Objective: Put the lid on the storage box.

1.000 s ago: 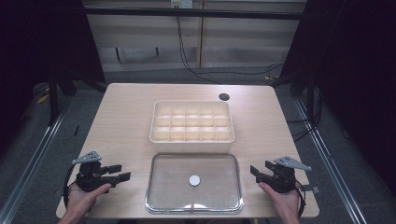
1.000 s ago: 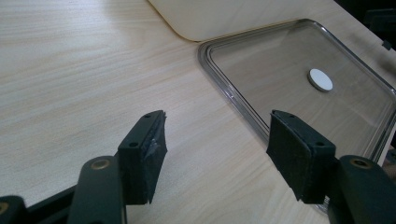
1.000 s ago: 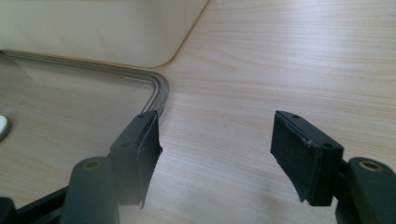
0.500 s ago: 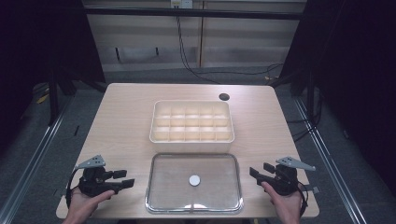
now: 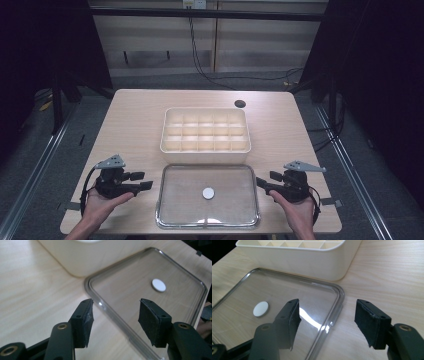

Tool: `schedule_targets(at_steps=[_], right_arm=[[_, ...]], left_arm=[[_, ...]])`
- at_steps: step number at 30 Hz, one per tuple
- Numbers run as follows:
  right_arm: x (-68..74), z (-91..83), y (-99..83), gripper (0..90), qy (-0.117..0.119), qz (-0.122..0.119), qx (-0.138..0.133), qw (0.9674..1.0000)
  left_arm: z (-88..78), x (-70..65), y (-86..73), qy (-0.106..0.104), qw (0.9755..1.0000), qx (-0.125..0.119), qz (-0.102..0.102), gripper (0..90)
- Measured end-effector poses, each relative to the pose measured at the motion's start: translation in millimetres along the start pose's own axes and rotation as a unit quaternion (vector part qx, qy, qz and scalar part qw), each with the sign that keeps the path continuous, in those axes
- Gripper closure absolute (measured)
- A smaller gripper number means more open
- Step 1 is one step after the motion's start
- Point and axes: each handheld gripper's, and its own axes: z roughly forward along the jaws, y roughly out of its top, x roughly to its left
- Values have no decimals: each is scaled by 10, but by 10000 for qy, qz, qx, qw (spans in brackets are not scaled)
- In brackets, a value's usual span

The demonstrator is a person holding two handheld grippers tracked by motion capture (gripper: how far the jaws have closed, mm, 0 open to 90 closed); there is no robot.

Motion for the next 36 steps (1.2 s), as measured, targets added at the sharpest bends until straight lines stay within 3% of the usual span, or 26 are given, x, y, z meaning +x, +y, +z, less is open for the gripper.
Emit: schedule_targets(at_steps=[4,6,8,11,16,20,22,28,36], right_arm=[[24,53,132,380,40,-71,-87,9999],[18,92,179,385,48,-44,-103,9999],[0,140,194,390,80,-28,-129,9999],[-14,240,162,400,35,24,-39,10000],[8,326,88,414,113,-36,120,9999],[-41,363,46,439,90,-21,163,9998],[-63,379,27,459,29,-21,215,9998],[-69,480,-45,505,-122,-82,494,9987],[-64,554,-108,508,-320,-150,712,9968]], left_arm=[[103,4,123,-17,10000,32,17,450],[178,-8,122,-52,10000,-8,-19,457],[248,-17,81,-143,9999,50,72,464],[320,-22,32,-159,9994,250,164,491],[379,32,-49,-238,9992,320,31,516],[402,44,-116,-214,9988,439,37,541],[411,33,-142,-186,9985,512,107,538],[473,33,-181,-212,9981,575,39,535],[525,-1,-192,-144,9971,707,250,574]])
